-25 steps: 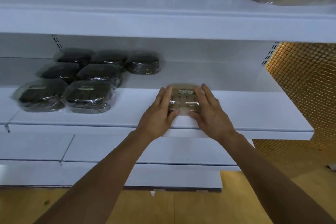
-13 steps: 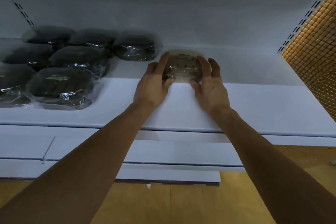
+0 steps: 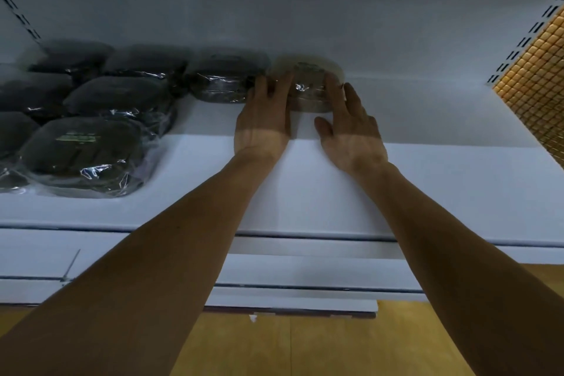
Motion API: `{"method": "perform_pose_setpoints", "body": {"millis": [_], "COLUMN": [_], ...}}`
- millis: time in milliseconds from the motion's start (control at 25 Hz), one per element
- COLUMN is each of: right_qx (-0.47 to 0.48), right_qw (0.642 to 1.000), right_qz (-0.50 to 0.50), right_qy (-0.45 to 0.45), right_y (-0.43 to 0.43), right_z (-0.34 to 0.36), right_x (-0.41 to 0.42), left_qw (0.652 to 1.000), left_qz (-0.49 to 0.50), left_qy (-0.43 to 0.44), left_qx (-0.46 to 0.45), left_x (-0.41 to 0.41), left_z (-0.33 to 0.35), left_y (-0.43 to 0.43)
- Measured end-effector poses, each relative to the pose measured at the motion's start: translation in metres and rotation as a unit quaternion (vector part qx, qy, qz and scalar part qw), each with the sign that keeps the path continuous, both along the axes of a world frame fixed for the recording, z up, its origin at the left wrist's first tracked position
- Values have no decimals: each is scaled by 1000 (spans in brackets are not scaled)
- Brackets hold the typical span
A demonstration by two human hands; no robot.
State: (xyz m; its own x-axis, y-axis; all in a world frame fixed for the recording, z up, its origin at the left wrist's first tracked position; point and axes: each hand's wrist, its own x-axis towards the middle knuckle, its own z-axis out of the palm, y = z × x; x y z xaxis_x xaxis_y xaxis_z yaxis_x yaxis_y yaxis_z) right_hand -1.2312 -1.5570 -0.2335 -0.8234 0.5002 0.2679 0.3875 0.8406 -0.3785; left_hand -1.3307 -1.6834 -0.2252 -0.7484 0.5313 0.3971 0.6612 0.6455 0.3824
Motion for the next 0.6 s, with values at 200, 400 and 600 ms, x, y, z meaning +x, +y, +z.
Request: {"method": "perform_pose_setpoints", "body": {"millis": [200,400,600], "right_qx": [26,-3,61], "right_qw": [999,998,991], "right_qz": [-19,-29,7], "right_qy": [-32,50,123], "right_y": [3,0,-9], "right_z": [3,7,5], "right_x": [-8,-8,-1], "left_qw": [1000,1000,1000], "left_qz": [-4,-6,-28], "left_qy": [2,-2,7], "left_qx": [-8,-13,-9], "left_x": [0,2,6], "left_z": [-1,0,-6], "left_y": [0,-1,-7]}}
